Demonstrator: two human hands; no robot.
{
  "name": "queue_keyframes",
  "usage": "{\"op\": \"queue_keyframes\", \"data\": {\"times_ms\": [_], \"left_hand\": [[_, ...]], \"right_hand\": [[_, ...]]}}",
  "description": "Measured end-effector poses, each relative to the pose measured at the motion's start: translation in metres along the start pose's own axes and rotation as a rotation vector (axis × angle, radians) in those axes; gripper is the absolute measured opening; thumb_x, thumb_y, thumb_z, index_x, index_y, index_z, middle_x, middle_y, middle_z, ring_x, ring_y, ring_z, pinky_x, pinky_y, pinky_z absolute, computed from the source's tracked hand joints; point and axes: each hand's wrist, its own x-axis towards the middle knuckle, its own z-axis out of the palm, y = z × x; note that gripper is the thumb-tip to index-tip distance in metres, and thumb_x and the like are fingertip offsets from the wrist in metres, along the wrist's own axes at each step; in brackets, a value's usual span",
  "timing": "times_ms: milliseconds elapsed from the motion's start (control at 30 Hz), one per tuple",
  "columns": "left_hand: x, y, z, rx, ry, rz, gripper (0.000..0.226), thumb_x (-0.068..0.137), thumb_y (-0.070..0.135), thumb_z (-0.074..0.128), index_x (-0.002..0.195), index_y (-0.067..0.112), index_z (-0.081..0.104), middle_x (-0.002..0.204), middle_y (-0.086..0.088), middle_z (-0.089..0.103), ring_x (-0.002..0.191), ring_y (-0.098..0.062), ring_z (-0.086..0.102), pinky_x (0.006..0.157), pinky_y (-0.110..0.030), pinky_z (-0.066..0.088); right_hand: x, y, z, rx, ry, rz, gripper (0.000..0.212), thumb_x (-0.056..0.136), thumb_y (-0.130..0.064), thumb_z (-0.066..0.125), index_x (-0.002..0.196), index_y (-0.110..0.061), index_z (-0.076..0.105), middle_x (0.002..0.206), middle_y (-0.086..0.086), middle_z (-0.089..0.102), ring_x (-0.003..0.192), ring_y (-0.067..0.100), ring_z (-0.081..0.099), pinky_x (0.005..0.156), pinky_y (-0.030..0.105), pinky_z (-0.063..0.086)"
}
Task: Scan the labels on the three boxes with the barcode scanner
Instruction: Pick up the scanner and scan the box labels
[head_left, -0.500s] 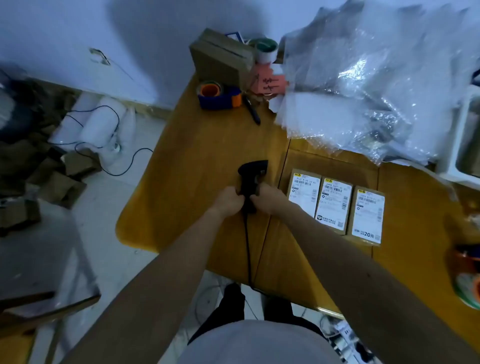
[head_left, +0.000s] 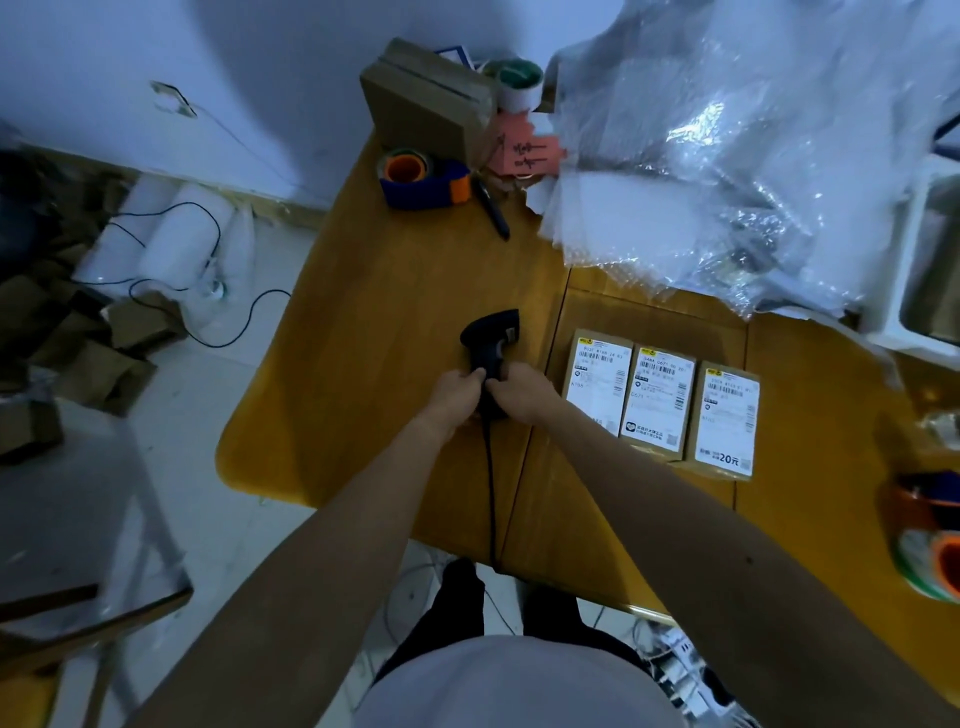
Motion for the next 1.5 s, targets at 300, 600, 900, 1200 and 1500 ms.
{"op": "queue_keyframes", "data": {"times_ms": [300, 600, 900, 1200, 1500], "left_hand": [[-0.012, 0.015, 0.014, -0.230, 0.053, -0.030, 0.035, 0.098, 0.041, 0.063, 0.113, 0.011, 0.061, 0.108, -0.007, 0.067, 0.088, -0.017, 0.062, 0.070, -0.029, 0.049], [-0.035, 0.032, 0.019, -0.361, -0.029, 0.033, 0.054, 0.075, 0.036, 0.082, 0.117, 0.005, 0.070, 0.115, -0.020, 0.072, 0.103, -0.034, 0.071, 0.082, -0.045, 0.061], [-0.071, 0.053, 0.030, -0.371, -0.321, 0.123, 0.035, 0.091, 0.031, 0.071, 0.112, 0.003, 0.074, 0.100, -0.011, 0.074, 0.096, -0.026, 0.071, 0.078, -0.035, 0.056], [-0.085, 0.037, 0.048, -0.349, -0.179, 0.106, 0.016, 0.099, 0.016, 0.063, 0.089, 0.004, 0.067, 0.080, -0.010, 0.073, 0.072, -0.022, 0.066, 0.073, -0.034, 0.056], [-0.073, 0.018, 0.058, -0.402, -0.047, 0.127, 0.013, 0.095, 0.008, 0.065, 0.105, -0.001, 0.065, 0.086, -0.013, 0.080, 0.062, -0.022, 0.071, 0.056, -0.029, 0.059]], "right_hand": [[-0.024, -0.005, -0.003, 0.133, 0.006, -0.066, 0.020, 0.094, -0.025, 0.058, 0.089, -0.006, 0.064, 0.077, 0.007, 0.064, 0.069, 0.022, 0.063, 0.056, 0.030, 0.045], [-0.067, -0.002, -0.024, 0.200, 0.074, -0.213, 0.029, 0.088, -0.038, 0.061, 0.100, -0.015, 0.072, 0.093, 0.006, 0.075, 0.087, 0.023, 0.073, 0.083, 0.046, 0.062], [-0.122, 0.009, -0.058, 0.216, 0.139, -0.315, 0.033, 0.099, -0.029, 0.058, 0.126, -0.012, 0.062, 0.117, 0.011, 0.070, 0.104, 0.027, 0.068, 0.093, 0.044, 0.057], [-0.127, 0.040, -0.062, 0.044, 0.122, -0.273, 0.032, 0.104, -0.027, 0.051, 0.127, -0.013, 0.067, 0.114, 0.008, 0.070, 0.096, 0.019, 0.065, 0.082, 0.034, 0.053], [-0.107, 0.080, -0.070, 0.084, 0.286, -0.033, 0.043, 0.101, -0.036, 0.054, 0.136, -0.012, 0.055, 0.124, 0.013, 0.070, 0.104, 0.027, 0.069, 0.092, 0.047, 0.057]]}}
